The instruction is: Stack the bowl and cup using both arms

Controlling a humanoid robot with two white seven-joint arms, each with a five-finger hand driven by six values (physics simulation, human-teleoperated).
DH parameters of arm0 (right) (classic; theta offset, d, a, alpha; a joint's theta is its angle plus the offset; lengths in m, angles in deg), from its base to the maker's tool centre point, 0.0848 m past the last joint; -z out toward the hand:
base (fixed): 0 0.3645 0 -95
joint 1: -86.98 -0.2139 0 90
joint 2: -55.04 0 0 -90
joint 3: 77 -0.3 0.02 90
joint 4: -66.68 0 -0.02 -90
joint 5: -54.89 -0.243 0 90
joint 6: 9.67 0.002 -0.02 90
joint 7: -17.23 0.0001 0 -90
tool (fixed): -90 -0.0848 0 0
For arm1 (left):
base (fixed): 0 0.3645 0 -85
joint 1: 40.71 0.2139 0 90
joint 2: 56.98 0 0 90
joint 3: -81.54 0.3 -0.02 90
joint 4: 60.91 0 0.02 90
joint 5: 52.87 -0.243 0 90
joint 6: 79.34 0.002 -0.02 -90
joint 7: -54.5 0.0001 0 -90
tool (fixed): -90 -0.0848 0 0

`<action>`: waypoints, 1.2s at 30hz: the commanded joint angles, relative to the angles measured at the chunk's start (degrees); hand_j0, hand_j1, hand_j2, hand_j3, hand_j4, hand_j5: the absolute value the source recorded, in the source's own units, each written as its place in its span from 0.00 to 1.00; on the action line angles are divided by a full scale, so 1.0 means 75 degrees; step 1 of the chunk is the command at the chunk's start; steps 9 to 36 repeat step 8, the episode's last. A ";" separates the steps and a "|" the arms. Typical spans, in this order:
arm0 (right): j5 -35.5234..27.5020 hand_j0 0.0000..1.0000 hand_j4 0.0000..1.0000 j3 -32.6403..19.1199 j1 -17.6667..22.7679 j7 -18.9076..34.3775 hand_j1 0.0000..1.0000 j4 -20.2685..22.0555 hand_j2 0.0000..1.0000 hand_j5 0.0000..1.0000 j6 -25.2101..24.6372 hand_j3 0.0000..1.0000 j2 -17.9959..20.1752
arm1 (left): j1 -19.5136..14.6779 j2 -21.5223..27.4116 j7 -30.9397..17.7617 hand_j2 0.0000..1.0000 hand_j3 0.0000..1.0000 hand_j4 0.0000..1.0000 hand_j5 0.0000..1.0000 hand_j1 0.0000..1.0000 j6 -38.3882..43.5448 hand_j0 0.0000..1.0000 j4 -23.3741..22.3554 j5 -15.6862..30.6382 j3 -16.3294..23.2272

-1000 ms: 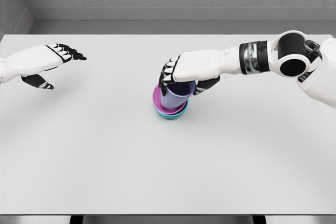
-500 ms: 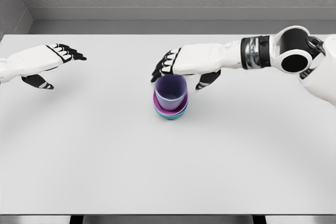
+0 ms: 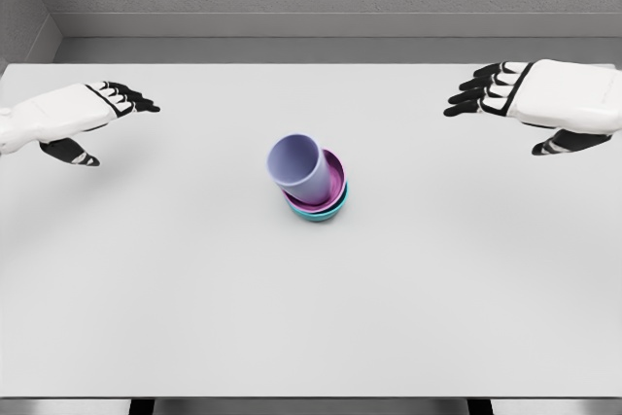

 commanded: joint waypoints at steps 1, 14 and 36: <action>-0.0046 1.00 1.00 -0.0002 0.0000 -0.0004 1.00 0.0030 1.00 1.00 -0.0009 1.00 0.0000 | 0.0046 0.0069 -0.0003 1.00 1.00 1.00 1.00 1.00 0.0009 1.00 -0.0011 0.0035 -0.0009; -0.0046 1.00 1.00 0.0009 0.0000 -0.0004 1.00 0.0042 1.00 1.00 -0.0009 1.00 0.0000 | 0.0117 0.0350 0.0009 1.00 1.00 1.00 1.00 1.00 0.0009 1.00 -0.0023 0.0094 -0.0114; -0.0046 1.00 1.00 0.0009 0.0000 -0.0004 1.00 0.0042 1.00 1.00 -0.0009 1.00 0.0000 | 0.0117 0.0350 0.0009 1.00 1.00 1.00 1.00 1.00 0.0009 1.00 -0.0023 0.0094 -0.0114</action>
